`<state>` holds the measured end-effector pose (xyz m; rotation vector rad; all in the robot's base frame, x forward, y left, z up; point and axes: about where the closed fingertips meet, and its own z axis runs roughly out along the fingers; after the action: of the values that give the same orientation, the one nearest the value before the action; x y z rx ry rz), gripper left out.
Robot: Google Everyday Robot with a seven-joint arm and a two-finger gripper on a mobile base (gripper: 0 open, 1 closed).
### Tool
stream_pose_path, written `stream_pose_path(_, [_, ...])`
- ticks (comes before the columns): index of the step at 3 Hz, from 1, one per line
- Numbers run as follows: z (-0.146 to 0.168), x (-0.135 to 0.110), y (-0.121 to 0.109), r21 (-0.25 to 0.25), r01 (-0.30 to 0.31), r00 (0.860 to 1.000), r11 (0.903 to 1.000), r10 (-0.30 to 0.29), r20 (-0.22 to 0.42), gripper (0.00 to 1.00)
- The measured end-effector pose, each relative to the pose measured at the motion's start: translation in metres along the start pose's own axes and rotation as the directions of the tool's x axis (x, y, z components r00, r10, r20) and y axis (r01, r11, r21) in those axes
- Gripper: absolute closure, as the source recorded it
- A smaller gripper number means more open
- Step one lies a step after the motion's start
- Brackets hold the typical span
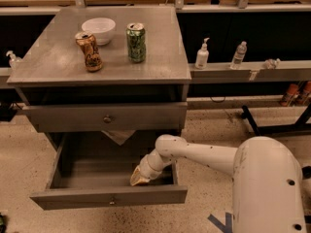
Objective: Open middle drawer
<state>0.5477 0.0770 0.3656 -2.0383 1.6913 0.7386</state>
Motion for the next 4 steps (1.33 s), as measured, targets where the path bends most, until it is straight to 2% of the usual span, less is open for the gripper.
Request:
stream_pose_path(2, [-0.013,-0.021,0.037,-0.077,-0.018,1.0,0.9969,0.02,0.017,1.0])
stream_pose_path(4, [-0.013,-0.021,0.036,-0.077,-0.018,1.0,0.9969,0.02,0.017,1.0])
